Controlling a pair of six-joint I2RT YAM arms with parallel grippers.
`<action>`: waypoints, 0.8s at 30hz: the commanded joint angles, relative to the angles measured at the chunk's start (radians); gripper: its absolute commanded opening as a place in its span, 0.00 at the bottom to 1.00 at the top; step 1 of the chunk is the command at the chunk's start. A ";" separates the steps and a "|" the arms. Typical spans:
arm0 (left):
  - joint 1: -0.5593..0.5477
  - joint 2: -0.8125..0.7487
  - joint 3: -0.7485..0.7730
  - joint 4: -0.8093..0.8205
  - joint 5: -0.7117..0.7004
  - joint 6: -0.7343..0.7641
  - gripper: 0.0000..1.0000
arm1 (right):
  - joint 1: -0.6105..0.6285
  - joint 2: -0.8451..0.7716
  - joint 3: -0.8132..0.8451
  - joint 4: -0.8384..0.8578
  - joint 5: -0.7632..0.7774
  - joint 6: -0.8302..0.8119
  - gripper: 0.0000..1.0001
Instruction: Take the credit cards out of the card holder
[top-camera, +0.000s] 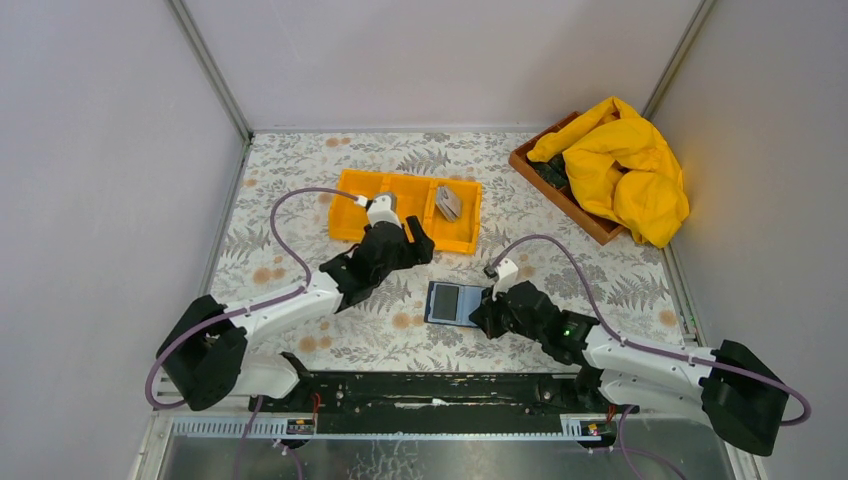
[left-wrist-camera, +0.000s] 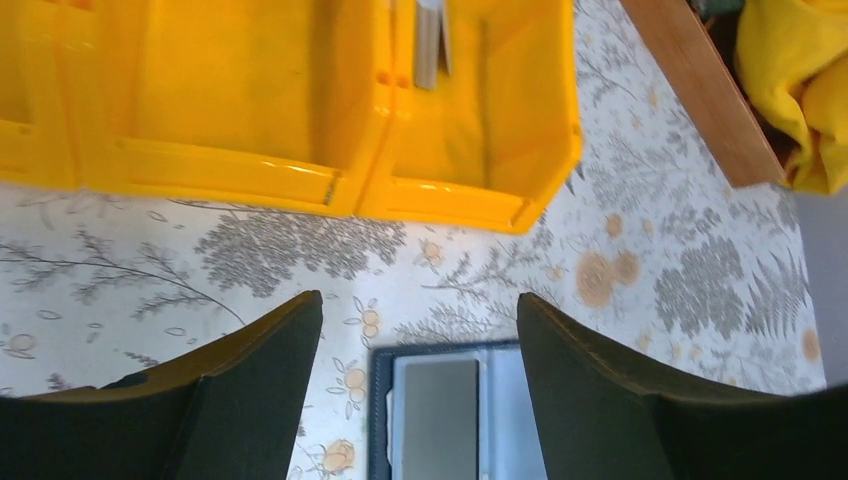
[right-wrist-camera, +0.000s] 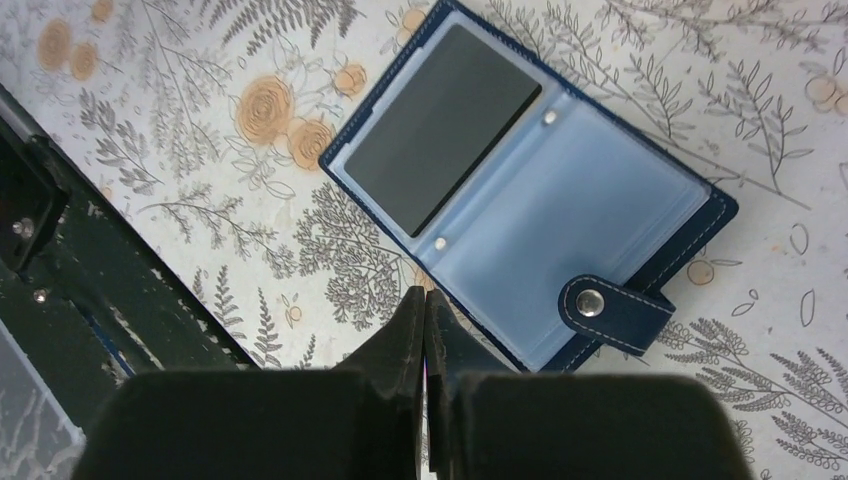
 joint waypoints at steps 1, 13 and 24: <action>-0.001 0.008 -0.023 0.077 0.149 0.013 0.81 | 0.014 0.051 0.015 0.033 0.005 0.037 0.00; 0.044 0.088 -0.110 0.238 0.351 0.088 0.83 | -0.004 0.127 0.007 0.040 0.052 0.074 0.00; 0.055 0.144 -0.131 0.345 0.496 0.062 0.82 | -0.194 0.132 0.020 -0.027 -0.031 0.067 0.00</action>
